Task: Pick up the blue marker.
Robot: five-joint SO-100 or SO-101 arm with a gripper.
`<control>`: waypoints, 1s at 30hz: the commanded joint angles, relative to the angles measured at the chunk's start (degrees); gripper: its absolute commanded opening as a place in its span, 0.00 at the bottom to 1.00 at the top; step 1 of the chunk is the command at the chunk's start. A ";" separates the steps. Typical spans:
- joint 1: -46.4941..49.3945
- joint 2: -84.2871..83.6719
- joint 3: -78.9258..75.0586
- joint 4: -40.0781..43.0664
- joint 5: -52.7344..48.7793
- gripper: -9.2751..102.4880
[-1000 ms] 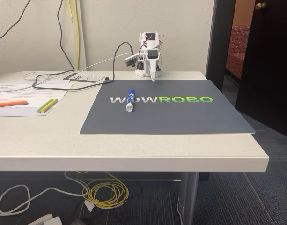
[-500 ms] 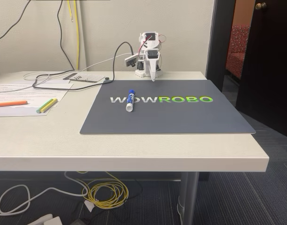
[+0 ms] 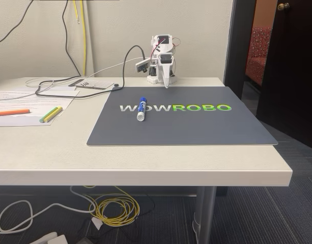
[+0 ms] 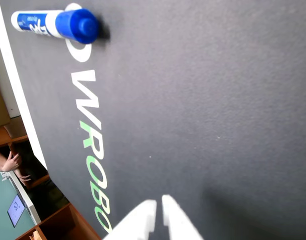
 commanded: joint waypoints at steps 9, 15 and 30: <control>0.35 3.52 0.00 0.18 -0.09 0.08; -0.26 3.52 0.00 0.26 -0.70 0.09; -0.35 3.52 -0.88 -5.63 -11.25 0.08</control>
